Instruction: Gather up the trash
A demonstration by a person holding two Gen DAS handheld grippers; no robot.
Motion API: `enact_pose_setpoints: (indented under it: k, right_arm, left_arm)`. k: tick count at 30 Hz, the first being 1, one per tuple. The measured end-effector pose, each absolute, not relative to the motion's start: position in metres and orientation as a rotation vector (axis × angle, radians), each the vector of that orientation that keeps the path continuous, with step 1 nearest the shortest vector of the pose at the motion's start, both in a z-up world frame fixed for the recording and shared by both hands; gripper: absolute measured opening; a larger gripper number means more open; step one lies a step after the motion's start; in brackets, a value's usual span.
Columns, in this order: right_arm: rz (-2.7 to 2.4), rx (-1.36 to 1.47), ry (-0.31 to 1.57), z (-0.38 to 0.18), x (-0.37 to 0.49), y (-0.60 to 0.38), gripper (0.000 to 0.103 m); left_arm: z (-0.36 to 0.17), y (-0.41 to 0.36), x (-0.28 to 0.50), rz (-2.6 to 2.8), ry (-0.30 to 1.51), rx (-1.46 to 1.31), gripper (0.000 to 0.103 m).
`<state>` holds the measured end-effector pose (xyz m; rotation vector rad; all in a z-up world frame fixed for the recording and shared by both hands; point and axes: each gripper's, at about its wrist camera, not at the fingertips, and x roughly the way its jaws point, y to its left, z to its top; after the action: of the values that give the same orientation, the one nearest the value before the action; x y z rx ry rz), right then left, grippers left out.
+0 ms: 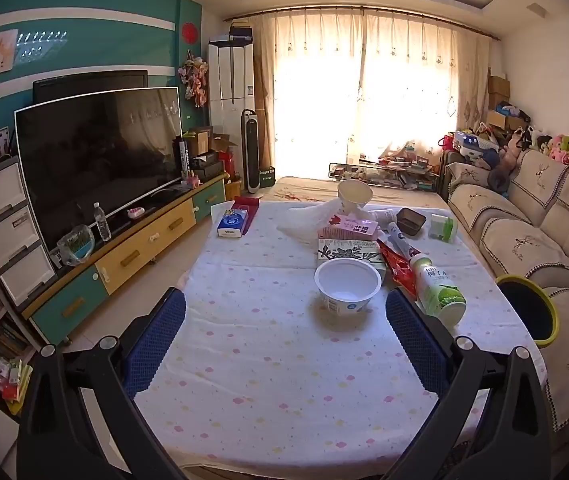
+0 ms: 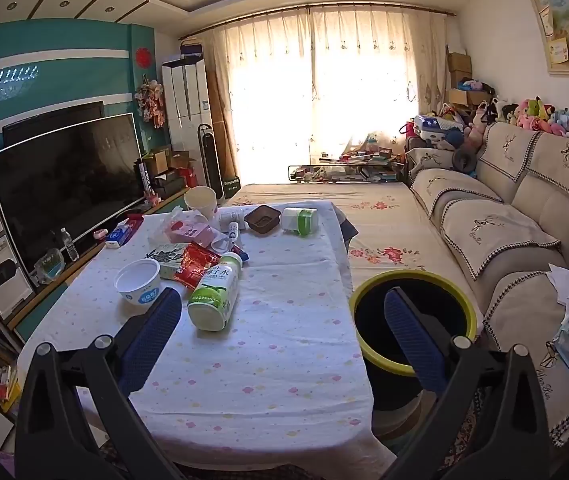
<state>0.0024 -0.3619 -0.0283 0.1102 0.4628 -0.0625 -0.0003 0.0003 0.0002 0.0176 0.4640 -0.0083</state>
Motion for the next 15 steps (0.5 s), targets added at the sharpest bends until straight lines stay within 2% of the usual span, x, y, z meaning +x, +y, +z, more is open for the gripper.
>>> enact_pose_setpoints:
  k: [15]
  right_arm:
    - [-0.05, 0.114, 0.474, -0.035, 0.0065, -0.3586, 0.097]
  left_arm:
    - [-0.0011, -0.0001, 0.0019, -0.012, 0.477, 0.029, 0.099]
